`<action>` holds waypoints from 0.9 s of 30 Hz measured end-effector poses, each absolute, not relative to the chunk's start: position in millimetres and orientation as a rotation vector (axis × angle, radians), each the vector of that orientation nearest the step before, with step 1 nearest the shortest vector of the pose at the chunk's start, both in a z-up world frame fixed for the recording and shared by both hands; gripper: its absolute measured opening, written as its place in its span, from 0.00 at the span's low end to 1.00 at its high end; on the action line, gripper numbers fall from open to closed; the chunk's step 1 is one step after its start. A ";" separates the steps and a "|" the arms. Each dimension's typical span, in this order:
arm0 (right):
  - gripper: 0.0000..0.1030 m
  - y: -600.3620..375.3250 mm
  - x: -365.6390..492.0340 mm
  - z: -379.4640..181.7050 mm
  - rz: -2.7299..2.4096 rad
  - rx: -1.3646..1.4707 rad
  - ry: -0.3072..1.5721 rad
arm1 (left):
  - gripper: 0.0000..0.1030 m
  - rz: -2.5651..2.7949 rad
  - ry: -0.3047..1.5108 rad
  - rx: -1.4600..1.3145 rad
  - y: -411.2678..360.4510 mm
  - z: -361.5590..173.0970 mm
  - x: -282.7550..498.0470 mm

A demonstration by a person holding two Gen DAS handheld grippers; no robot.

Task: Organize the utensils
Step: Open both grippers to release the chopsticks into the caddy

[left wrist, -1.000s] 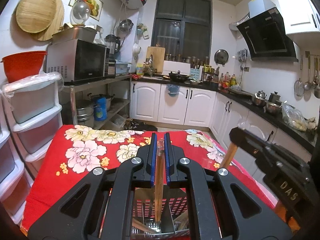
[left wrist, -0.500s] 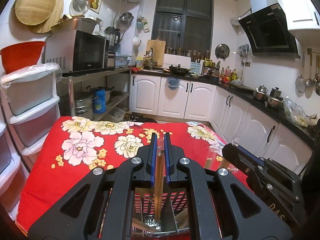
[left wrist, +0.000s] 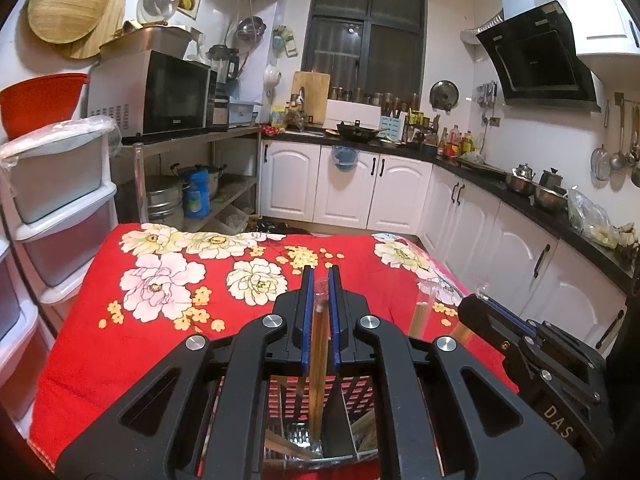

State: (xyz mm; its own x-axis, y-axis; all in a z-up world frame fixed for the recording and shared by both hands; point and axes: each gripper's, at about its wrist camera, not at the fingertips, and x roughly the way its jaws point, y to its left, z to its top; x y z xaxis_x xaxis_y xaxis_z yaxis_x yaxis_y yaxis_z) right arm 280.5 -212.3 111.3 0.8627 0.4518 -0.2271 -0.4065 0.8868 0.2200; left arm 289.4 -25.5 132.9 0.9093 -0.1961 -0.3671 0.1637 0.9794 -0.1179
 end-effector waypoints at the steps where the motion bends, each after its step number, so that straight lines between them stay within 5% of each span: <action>1: 0.07 -213.5 280.2 110.6 0.449 0.169 0.282 | 0.02 -0.186 0.390 -0.086 -26.0 132.4 289.1; 17: 0.20 -230.2 271.3 107.0 0.408 0.179 0.333 | 0.05 -0.190 0.426 -0.094 -23.5 129.2 283.8; 27: 0.30 -237.9 261.2 105.2 0.402 0.171 0.364 | 0.29 -0.191 0.432 -0.099 -19.6 129.5 274.4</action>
State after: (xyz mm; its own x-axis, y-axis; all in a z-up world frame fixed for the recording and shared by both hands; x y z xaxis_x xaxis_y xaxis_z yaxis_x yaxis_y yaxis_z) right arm 261.2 -237.9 105.2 0.8567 0.4111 -0.3117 -0.3504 0.9071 0.2332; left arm 274.4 -19.6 129.5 0.8908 -0.2044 -0.4058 0.1626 0.9774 -0.1353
